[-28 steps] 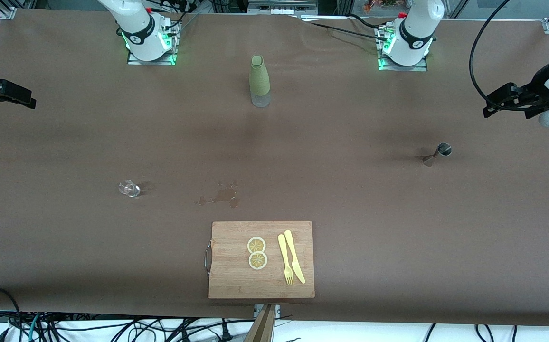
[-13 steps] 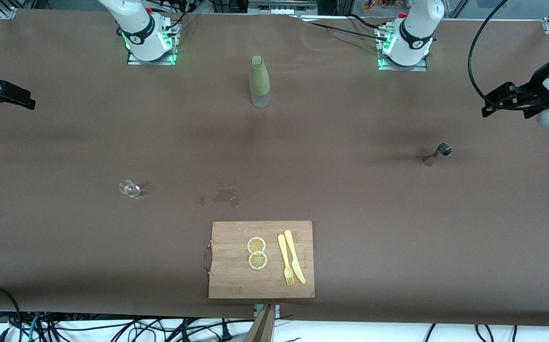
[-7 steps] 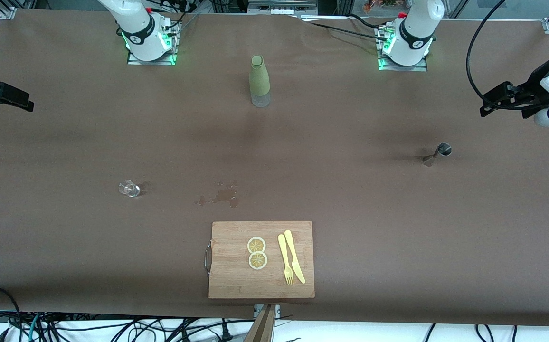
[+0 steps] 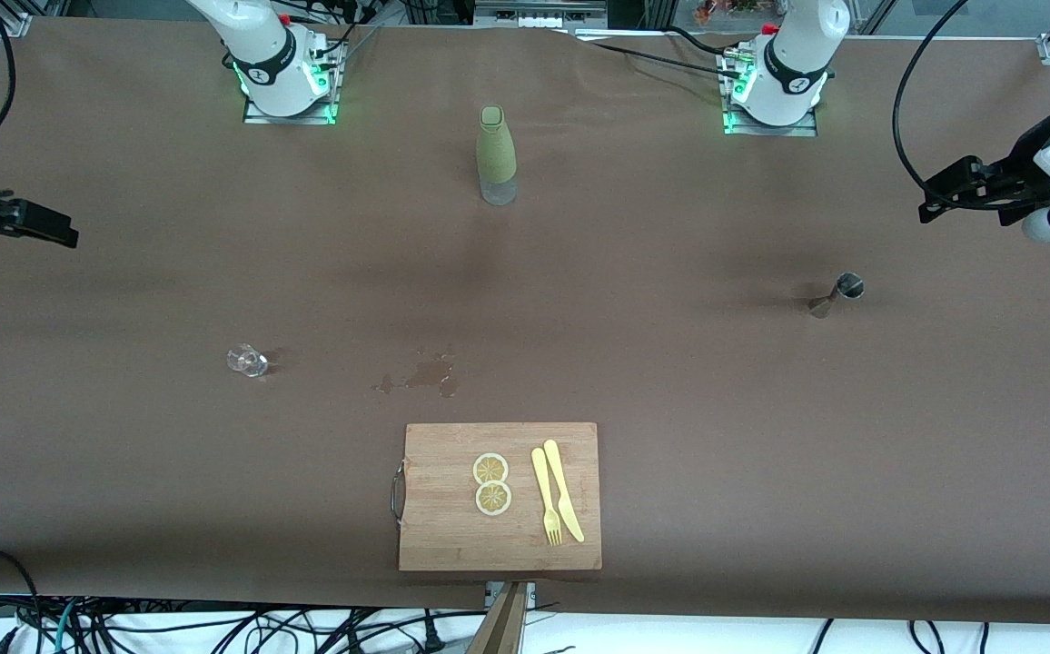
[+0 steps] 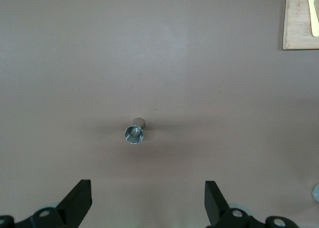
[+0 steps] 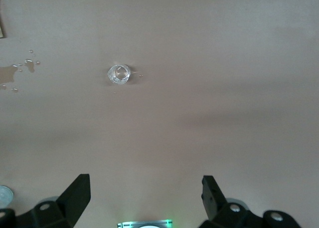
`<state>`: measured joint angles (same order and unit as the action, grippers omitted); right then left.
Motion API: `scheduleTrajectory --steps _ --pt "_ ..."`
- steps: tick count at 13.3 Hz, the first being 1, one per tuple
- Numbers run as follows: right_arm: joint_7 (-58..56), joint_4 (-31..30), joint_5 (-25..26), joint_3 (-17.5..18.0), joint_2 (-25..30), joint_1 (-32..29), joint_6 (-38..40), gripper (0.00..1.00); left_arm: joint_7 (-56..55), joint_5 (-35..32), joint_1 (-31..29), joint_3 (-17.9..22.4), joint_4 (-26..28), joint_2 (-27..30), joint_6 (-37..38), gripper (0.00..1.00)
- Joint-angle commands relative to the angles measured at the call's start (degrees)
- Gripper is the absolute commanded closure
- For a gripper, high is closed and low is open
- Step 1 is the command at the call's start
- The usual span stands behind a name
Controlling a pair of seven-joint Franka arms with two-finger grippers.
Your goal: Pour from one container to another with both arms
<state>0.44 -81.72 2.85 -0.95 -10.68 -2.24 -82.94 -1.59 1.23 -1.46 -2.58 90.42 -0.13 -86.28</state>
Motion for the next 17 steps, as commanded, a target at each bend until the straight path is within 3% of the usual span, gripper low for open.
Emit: scheduleTrajectory --steps 1,17 --pt "1.1 -2.1 0.7 0.3 0.2 0.0 -0.8 0.0 1.3 -1.1 -0.3 -0.2 -0.3 0.3 0.9 0.0" --pt "0.5 -2.7 0.6 0.4 -2.3 -0.1 0.6 0.0 0.7 -1.0 -0.2 -0.2 -0.3 0.3 1.5 0.0"
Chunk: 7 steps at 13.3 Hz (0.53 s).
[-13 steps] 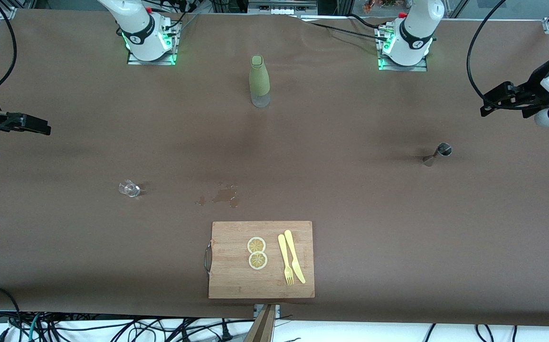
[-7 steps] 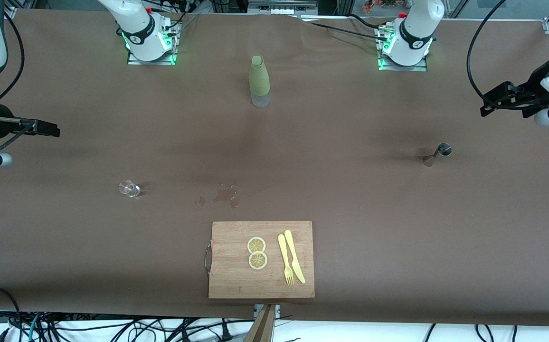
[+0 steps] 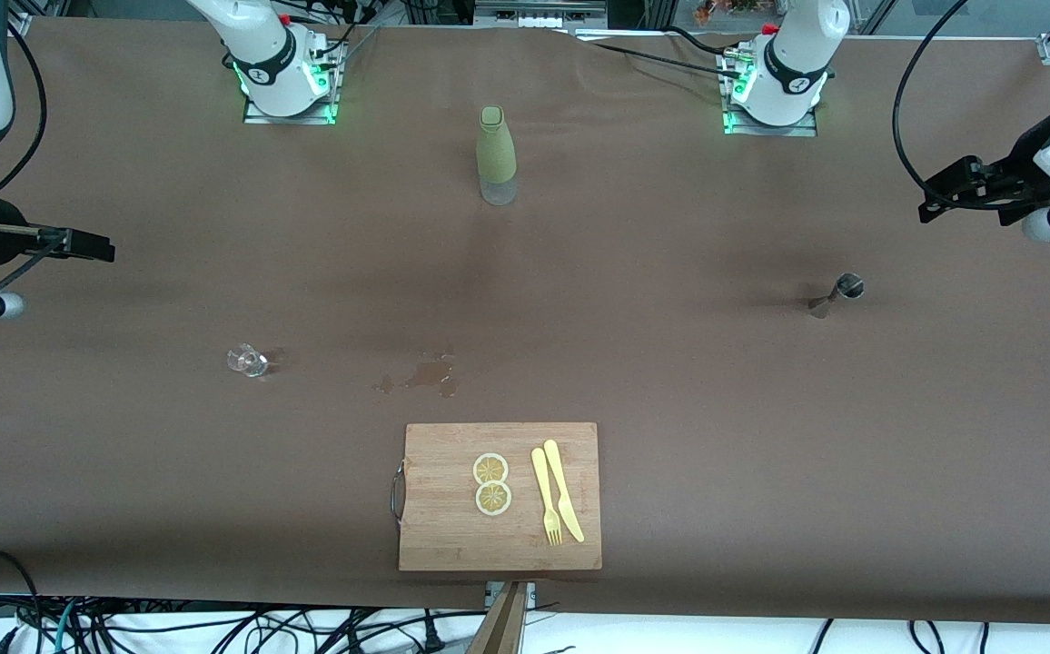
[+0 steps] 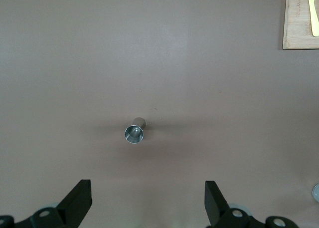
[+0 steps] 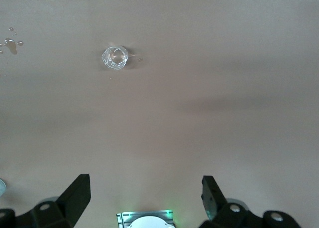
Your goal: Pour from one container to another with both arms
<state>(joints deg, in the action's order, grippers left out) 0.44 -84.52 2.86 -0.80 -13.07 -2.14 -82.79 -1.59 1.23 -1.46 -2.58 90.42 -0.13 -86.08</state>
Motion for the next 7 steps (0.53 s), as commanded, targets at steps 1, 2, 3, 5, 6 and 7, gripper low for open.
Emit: scheduleTrajectory --steps 1,2,3,5,6,7 --pt "0.5 0.1 0.5 0.3 -0.1 -0.2 0.4 0.0 0.8 -1.0 -0.2 -0.2 -0.3 0.3 1.3 0.0" --pt "0.5 0.1 0.5 0.3 -0.2 -0.2 0.4 0.0 1.0 -1.0 -0.3 -0.2 -0.3 0.3 1.3 0.0" --pt "0.5 0.1 0.6 0.3 -0.2 -0.2 0.4 0.0 1.0 -1.0 -0.3 -0.2 -0.3 0.3 1.3 0.0" --pt "0.6 0.1 0.7 0.3 -0.3 -0.3 0.4 0.0 0.7 -1.1 -0.1 -0.3 -0.3 0.2 1.3 0.0" --pt "0.6 0.1 0.7 0.3 -0.3 -0.3 0.5 0.0 0.7 -1.1 -0.1 -0.2 -0.3 0.2 1.3 0.0" --pt "0.6 0.0 0.7 0.3 -0.3 -0.3 0.5 0.0 0.9 -1.0 -0.1 -0.3 -0.4 0.2 1.3 0.0"
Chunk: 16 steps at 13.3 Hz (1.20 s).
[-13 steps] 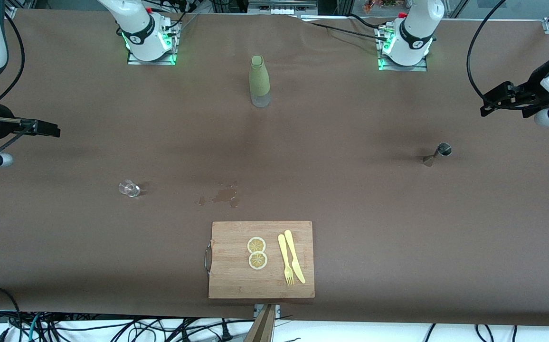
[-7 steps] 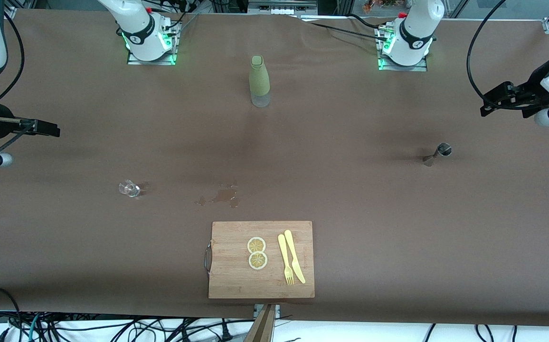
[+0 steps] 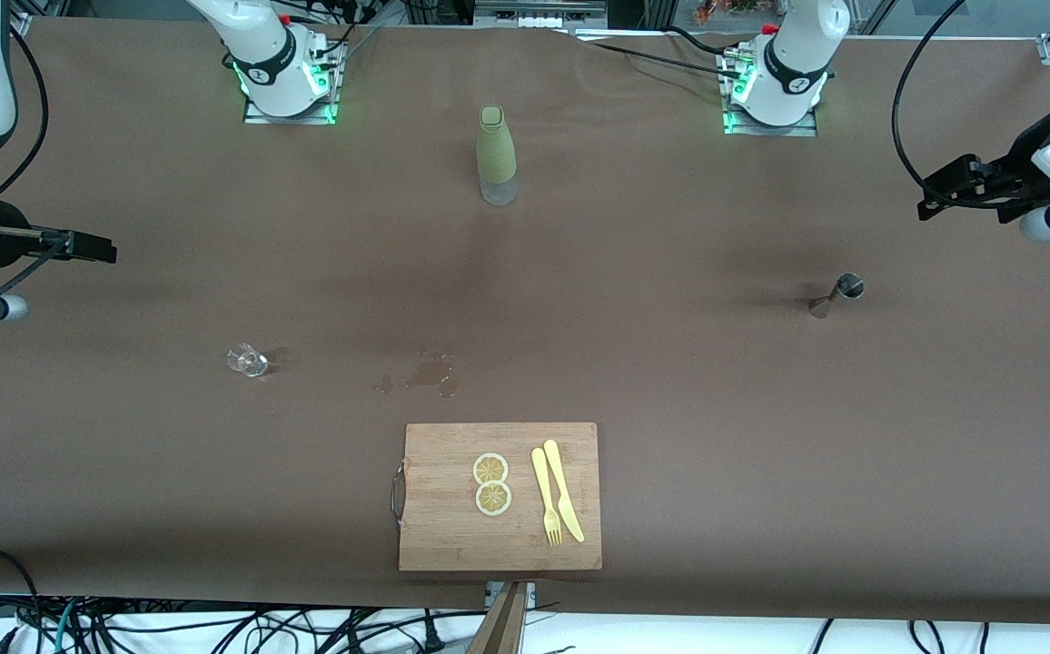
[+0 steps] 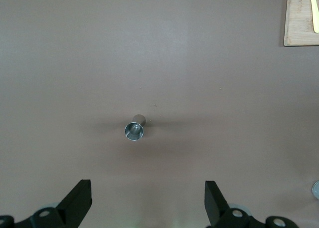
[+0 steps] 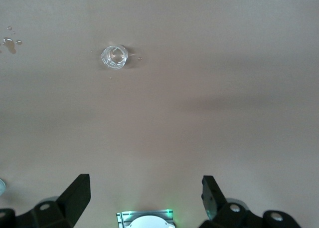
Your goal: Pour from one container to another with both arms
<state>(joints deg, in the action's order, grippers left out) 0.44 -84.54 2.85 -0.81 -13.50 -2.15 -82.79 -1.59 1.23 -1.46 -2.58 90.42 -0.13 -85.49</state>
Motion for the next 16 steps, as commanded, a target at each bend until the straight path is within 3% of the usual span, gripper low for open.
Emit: scheduleTrajectory --steps 1,16 --pt "0.6 0.0 0.7 0.3 -0.1 -0.3 0.5 0.0 0.8 -1.1 -0.1 -0.2 -0.3 0.2 0.8 0.0" --pt "-7.2 0.0 0.5 0.0 -2.2 -2.1 -0.4 0.0 0.9 -1.1 -0.1 -0.2 -0.3 0.0 0.7 0.0"
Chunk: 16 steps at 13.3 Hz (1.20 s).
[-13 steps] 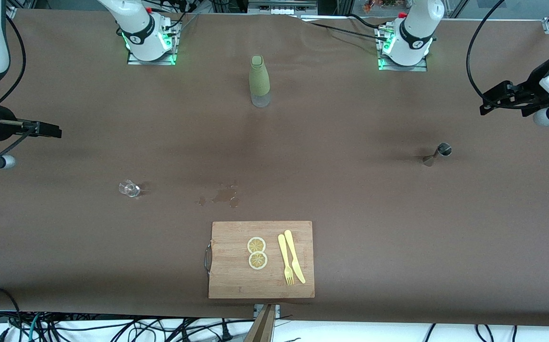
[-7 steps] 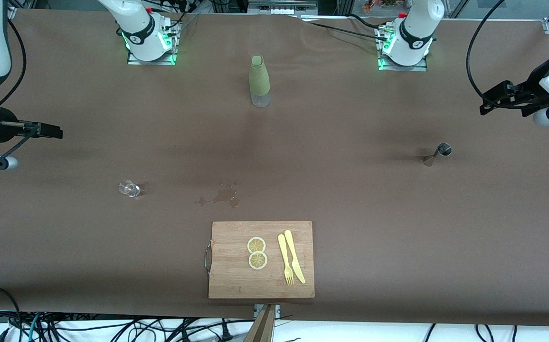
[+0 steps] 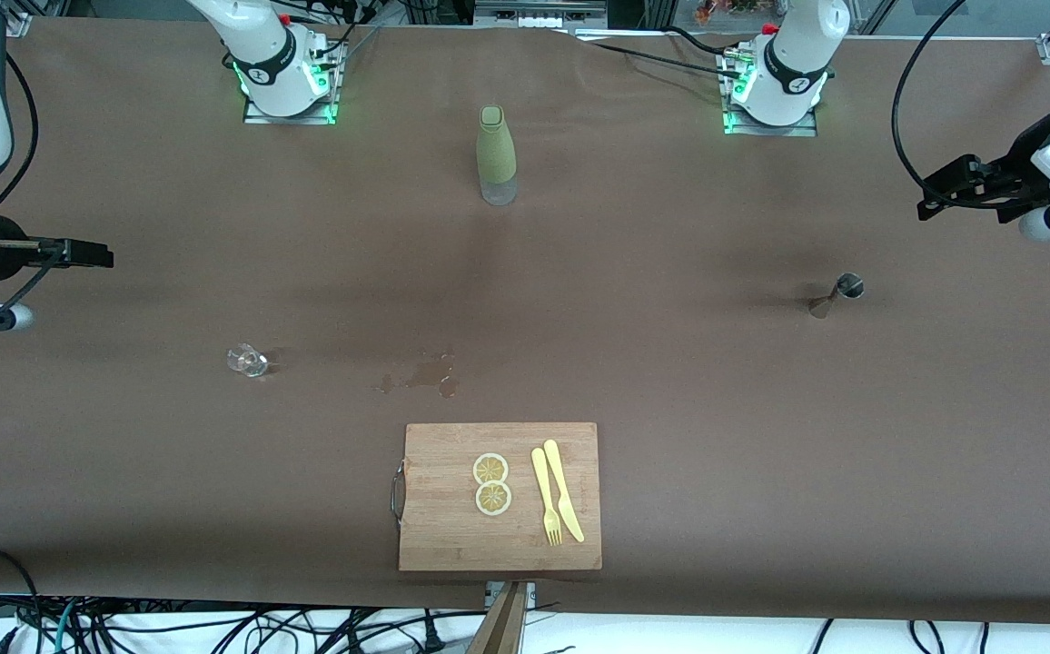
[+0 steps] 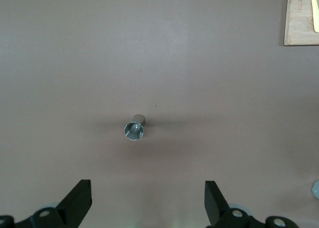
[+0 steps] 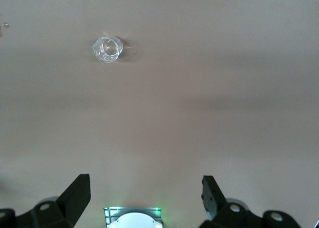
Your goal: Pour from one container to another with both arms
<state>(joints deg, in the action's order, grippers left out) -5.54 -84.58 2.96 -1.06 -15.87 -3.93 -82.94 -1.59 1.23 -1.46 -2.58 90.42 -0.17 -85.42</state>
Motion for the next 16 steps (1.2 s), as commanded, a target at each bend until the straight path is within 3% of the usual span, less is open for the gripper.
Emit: scheduleTrajectory --steps 1,16 --pt "-1.9 0.0 0.2 0.3 0.1 -0.4 -0.2 0.0 1.0 -1.1 -0.1 -0.2 -0.3 0.1 0.6 0.0" --pt "-5.2 0.1 0.3 0.2 -0.6 -0.6 -0.5 0.0 1.1 -1.2 -0.1 -0.2 -0.4 -0.1 0.5 0.0"
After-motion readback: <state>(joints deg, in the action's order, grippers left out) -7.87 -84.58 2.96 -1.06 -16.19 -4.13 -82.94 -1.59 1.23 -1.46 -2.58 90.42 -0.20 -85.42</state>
